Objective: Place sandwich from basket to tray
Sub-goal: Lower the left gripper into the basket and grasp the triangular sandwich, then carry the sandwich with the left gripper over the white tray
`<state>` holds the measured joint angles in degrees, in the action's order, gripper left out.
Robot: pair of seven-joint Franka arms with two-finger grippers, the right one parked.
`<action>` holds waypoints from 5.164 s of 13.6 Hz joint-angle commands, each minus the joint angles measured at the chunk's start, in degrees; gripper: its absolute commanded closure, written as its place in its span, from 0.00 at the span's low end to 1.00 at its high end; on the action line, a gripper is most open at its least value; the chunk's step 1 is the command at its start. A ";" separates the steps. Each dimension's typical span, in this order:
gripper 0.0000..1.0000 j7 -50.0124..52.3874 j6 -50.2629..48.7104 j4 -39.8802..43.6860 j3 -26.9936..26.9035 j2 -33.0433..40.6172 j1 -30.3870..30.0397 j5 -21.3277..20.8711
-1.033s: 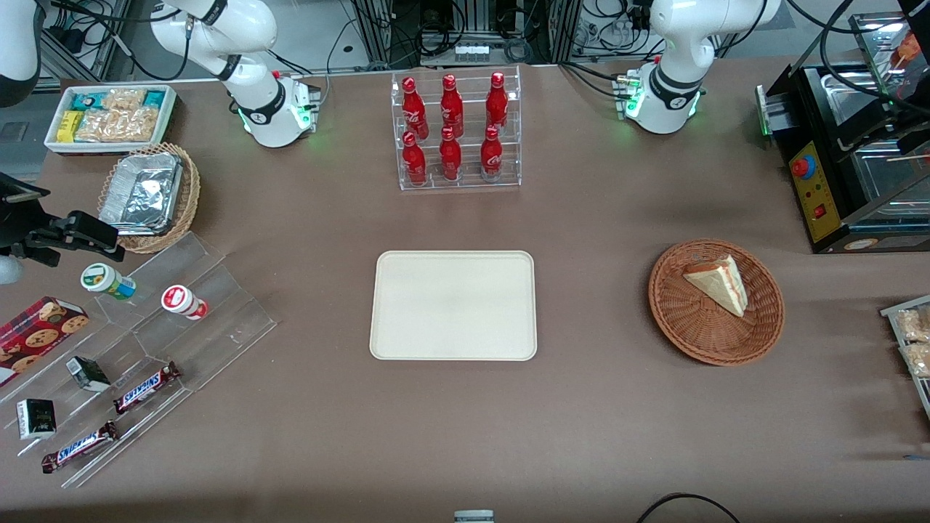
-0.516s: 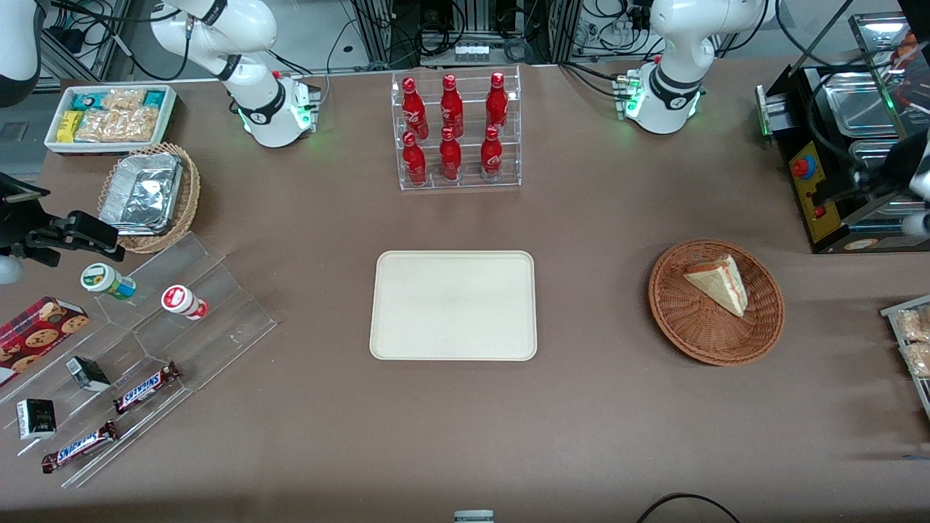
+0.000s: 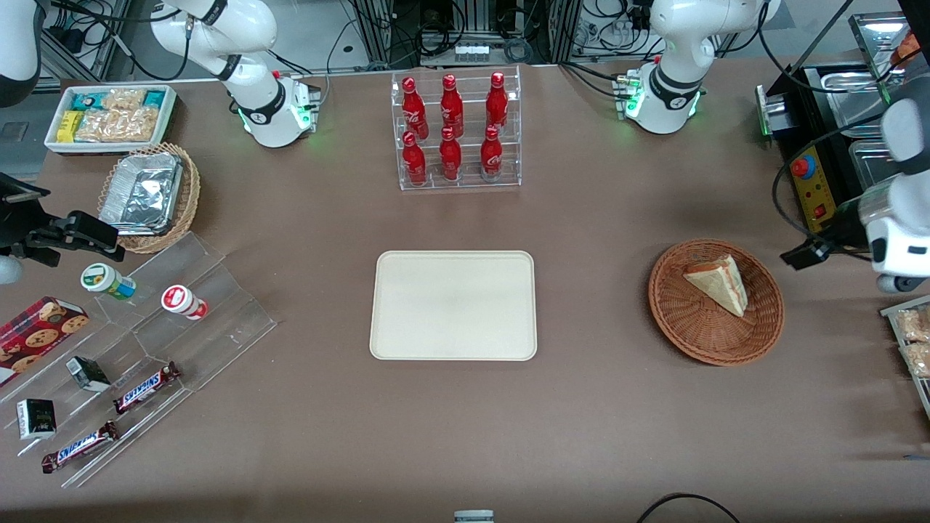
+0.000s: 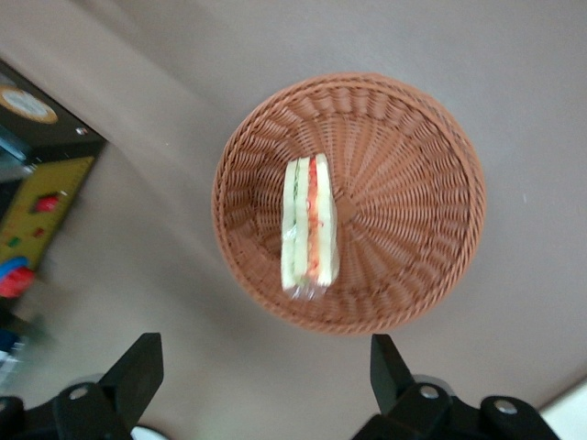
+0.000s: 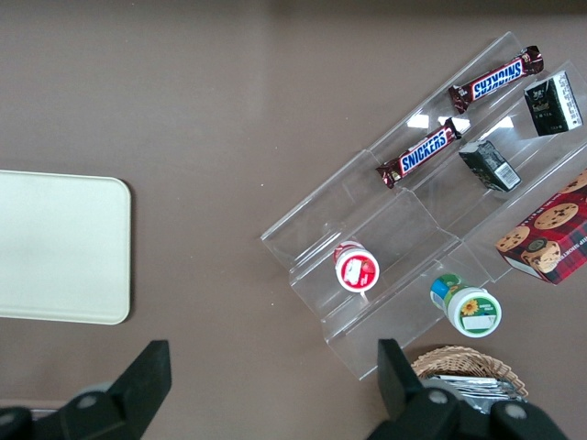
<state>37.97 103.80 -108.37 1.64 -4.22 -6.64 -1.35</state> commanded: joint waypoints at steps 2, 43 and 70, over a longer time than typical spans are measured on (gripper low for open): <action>0.00 15.42 13.41 -10.62 0.56 1.85 -0.04 0.91; 0.88 8.34 4.22 -6.96 1.53 4.93 13.91 3.90; 0.86 9.40 23.89 15.20 1.18 -29.34 46.46 0.39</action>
<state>47.05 125.75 -95.13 3.42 -30.98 39.63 0.06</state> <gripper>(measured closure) 0.846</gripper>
